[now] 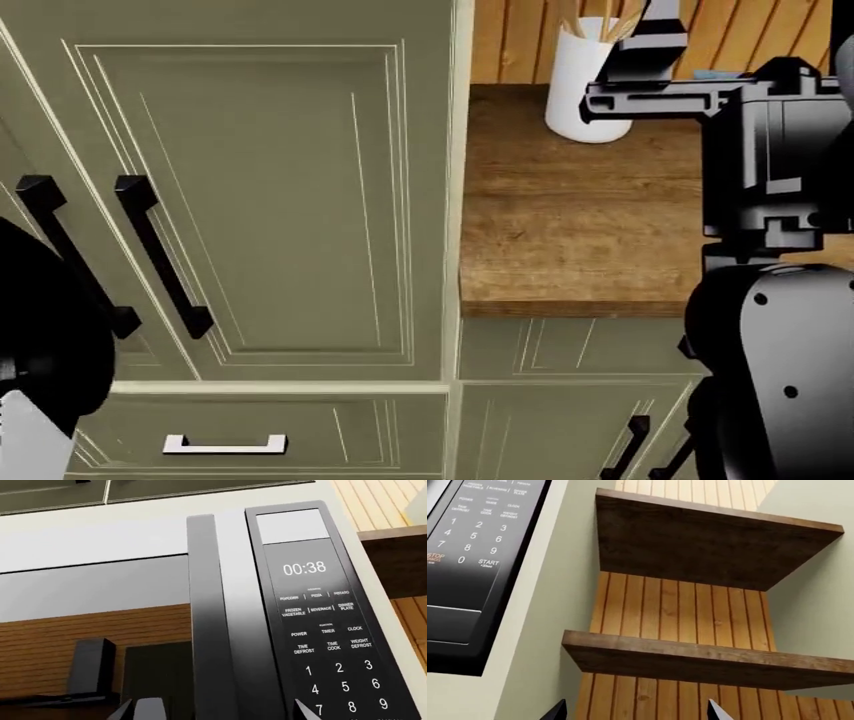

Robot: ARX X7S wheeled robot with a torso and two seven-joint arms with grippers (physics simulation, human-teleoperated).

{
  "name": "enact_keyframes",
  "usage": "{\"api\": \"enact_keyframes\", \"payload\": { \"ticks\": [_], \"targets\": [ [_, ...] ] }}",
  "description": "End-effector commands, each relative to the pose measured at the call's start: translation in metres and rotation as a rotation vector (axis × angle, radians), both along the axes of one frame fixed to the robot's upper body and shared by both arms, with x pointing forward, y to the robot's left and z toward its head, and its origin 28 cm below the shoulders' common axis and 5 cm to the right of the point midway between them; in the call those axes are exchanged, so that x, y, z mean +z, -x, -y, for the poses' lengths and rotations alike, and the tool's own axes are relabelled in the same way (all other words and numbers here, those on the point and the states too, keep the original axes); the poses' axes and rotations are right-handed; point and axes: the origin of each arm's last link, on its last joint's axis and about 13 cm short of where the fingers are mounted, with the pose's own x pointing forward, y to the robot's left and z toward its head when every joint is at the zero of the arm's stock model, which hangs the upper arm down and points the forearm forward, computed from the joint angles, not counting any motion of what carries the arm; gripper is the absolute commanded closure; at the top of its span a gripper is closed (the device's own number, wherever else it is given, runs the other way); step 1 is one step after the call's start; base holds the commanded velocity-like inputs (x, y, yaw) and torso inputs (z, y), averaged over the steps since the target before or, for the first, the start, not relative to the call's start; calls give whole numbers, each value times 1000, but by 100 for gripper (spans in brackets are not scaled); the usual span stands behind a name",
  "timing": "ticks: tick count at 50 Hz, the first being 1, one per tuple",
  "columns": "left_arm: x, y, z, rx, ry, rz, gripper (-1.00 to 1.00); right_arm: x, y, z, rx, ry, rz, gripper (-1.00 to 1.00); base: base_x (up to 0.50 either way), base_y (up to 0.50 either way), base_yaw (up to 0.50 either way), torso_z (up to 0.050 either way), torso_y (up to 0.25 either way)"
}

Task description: Open the microwave door

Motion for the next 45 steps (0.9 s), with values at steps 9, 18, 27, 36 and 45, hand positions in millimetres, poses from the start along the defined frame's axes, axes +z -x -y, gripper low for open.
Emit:
{"api": "enact_keyframes", "payload": {
  "ticks": [9, 18, 27, 36, 45],
  "targets": [
    [49, -30, -4, 34, -38, -84, -100, -1, -1, 0, 3, 1, -5, -100, 0, 0, 0, 0, 0],
    [53, -45, -7, 79, -53, -99, -100, -1, -1, 1, 1, -1, -5, -100, 0, 0, 0, 0, 0],
    [51, -63, -12, 113, -43, -126, -100, -1, -2, 0, -1, 3, -6, -100, 0, 0, 0, 0, 0],
    [45, -78, -15, 128, -40, -160, -100, 0, -3, 0, -3, 7, -7, -100, 0, 0, 0, 0, 0],
    [40, -88, -15, 139, -47, -186, -100, 0, -3, 0, -5, 7, -6, -100, 0, 0, 0, 0, 0]
  ]
}}
